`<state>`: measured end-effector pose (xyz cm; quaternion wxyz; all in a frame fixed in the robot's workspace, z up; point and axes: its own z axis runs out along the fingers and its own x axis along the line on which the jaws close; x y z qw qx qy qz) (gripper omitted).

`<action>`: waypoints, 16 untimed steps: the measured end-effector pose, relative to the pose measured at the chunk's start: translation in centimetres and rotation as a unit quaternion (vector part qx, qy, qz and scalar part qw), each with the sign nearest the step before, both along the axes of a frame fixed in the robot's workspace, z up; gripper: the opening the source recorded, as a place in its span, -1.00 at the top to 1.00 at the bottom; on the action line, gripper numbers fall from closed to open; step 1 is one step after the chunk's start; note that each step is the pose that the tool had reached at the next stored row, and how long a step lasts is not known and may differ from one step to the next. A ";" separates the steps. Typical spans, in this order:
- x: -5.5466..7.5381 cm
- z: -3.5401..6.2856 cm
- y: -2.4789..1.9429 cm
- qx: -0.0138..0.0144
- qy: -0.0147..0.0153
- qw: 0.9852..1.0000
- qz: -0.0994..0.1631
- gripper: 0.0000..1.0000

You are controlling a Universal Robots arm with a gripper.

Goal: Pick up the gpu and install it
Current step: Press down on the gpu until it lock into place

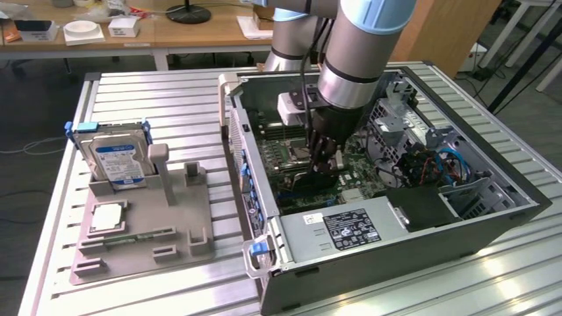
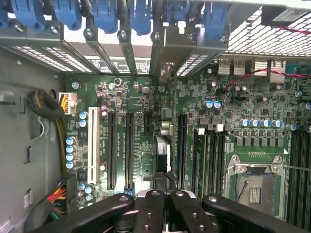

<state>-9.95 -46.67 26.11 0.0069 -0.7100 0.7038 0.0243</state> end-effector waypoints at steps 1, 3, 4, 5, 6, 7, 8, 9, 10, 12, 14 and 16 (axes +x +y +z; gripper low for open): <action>-0.1 -0.01 0.00 0.000 0.000 1.000 0.000 0.79; -0.2 -0.01 0.00 0.000 0.000 1.000 0.000 0.79; -0.3 -0.02 0.00 0.000 0.000 1.000 0.000 0.79; -0.4 -0.03 0.00 0.000 0.000 1.000 0.000 0.79; -0.4 -0.03 -0.01 0.000 0.000 1.000 0.000 0.79; -0.4 -0.03 -0.01 0.000 0.000 1.000 0.000 0.79; -0.4 -0.03 -0.01 0.000 0.000 1.000 0.000 0.79; -0.4 0.01 -0.01 0.000 0.000 1.000 0.000 0.79; -0.4 0.09 -0.01 0.000 0.000 1.000 0.000 0.79; -0.4 0.37 -0.01 0.000 0.000 1.000 0.000 0.79; -0.4 0.46 0.00 0.000 0.000 1.000 0.000 0.79; -0.5 0.46 0.01 0.000 0.000 1.000 0.000 0.79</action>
